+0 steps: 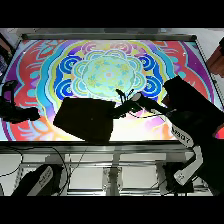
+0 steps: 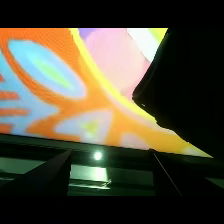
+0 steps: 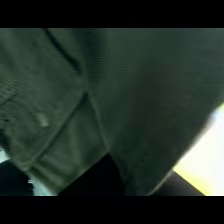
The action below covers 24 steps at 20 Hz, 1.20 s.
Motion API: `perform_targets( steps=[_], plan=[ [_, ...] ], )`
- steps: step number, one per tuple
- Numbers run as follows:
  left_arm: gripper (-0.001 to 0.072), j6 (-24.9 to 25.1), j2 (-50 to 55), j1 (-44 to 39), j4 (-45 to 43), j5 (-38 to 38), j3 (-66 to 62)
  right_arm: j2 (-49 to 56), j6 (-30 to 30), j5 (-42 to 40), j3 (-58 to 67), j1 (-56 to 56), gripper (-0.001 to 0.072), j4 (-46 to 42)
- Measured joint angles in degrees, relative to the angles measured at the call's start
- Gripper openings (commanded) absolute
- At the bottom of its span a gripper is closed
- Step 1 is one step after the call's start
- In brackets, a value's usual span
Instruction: Fold the clothes and pants, and hang the long-sleeved shirts on hangers.
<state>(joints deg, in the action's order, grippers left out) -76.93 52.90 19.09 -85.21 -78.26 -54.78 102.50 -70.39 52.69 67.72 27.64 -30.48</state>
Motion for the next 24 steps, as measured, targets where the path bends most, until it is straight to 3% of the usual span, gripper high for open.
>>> perform_targets(
  steps=[6, 9, 16, 24],
  plan=[
    [0.0555, 0.0, 0.0, 0.0, 0.02, 0.0, 0.0, -0.28, -1.31, 8.07, 13.38, -1.01, 0.002, -1.42],
    [0.0556, 0.0, 0.0, 0.0, 0.02, 0.02, 0.02, -3.98, -4.52, 13.88, 22.93, -6.08, 0.002, -7.19],
    [0.0556, 0.0, 0.0, 0.0, 0.0, 0.02, 0.02, -16.44, -11.69, 25.97, 38.56, -26.1, 0.002, -24.35],
    [0.0555, 0.0, 0.0, 0.0, 0.0, 0.09, 0.02, -20.72, -14.12, 32.94, 41.68, -50.1, 0.002, -32.17]
  ],
)
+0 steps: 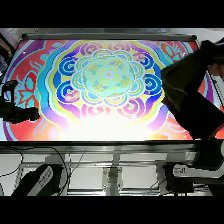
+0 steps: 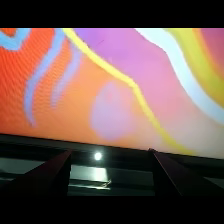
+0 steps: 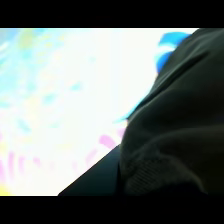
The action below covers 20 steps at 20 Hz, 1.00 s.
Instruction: Fold the clothes and pants, and hang the long-sleeved shirts on hangers.
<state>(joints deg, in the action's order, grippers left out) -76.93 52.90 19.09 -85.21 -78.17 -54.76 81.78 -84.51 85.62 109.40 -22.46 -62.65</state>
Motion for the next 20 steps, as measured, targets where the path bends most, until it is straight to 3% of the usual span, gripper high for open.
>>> perform_targets(
  steps=[7, 16, 20],
  plan=[
    [0.0555, 0.0, 0.0, 0.0, 0.02, -0.02, 0.0, -0.07, -0.11, 1.29, -7.08, -12.52, 0.0021, -5.09],
    [0.0555, -0.04, 0.0, 0.0, 0.02, -0.02, 0.0, 0.04, 2.91, -1.66, -15.89, -15.21, 0.0021, -9.9],
    [0.0555, -0.2, 0.0, 0.0, 0.02, -0.02, 0.0, -0.07, 3.85, -2.4, -26.21, -15.32, 0.0021, -12.0]
  ],
)
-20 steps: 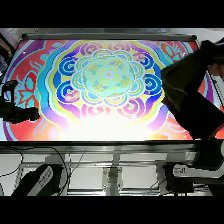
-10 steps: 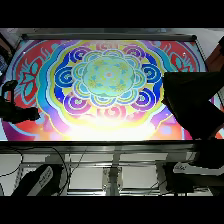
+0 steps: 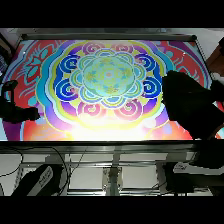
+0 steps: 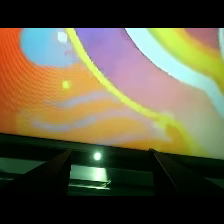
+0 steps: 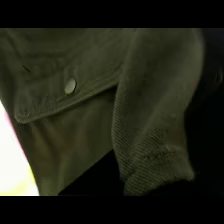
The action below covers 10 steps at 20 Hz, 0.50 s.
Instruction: Fold the clothes and pants, and hang the long-sleeved shirts on hangers.
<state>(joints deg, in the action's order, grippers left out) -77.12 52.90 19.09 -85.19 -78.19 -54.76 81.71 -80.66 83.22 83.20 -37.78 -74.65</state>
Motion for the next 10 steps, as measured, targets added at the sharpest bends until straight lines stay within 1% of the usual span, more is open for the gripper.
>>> perform_targets(
  steps=[5, 6, 7, 8, 9, 10],
  plan=[
    [0.0555, 0.0, 0.0, 0.0, 0.0, 0.0, 0.0, -1.46, 0.48, -6.05, -15.1, 0.0, 0.0022, -6.58],
    [0.0555, 0.0, 0.0, 0.0, 0.0, 0.0, 0.0, -1.68, 0.5, -7.3, -17.2, 0.0, 0.0033, -7.5],
    [0.0555, 0.0, 0.0, 0.0, 0.0, 0.0, 0.0, -1.84, 0.52, -8.33, -19.06, 0.0, 0.0066, -8.24],
    [0.0555, 0.0, 0.02, 0.0, 0.0, 0.0, 0.0, -1.95, 0.52, -8.9, -20.41, 0.0, 0.0149, -8.74],
    [0.0555, 0.0, 0.02, 0.0, 0.0, 0.0, 0.0, -2.05, 0.55, -9.4, -21.51, 0.0, 0.0277, -9.27],
    [0.0555, 0.0, 0.02, 0.0, 0.0, 0.0, 0.0, -2.14, 0.57, -9.33, -22.29, 0.0, 0.038, -9.64]
  ],
)
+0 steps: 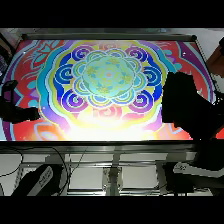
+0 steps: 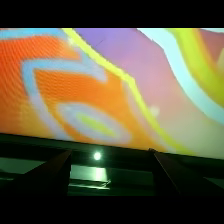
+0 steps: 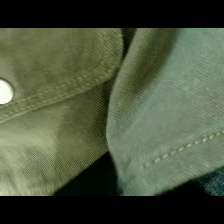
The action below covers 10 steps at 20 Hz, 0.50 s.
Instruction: Fold the clothes and pants, and hang the long-sleeved shirts on hangers.
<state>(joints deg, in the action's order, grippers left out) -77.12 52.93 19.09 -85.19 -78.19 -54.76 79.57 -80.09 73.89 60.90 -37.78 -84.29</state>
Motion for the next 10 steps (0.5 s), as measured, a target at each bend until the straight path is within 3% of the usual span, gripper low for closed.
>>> perform_targets(
  steps=[3, 10],
  plan=[
    [0.0555, 0.0, 0.0, 0.0, -0.02, 0.0, 0.0, -0.42, 0.02, 0.5, -1.16, 0.0, 0.0455, 0.59],
    [0.0555, 0.0, 0.0, 0.0, -0.02, -0.04, 0.0, -8.02, 0.15, 2.71, 4.0, -0.02, 0.0454, 6.8]
  ],
)
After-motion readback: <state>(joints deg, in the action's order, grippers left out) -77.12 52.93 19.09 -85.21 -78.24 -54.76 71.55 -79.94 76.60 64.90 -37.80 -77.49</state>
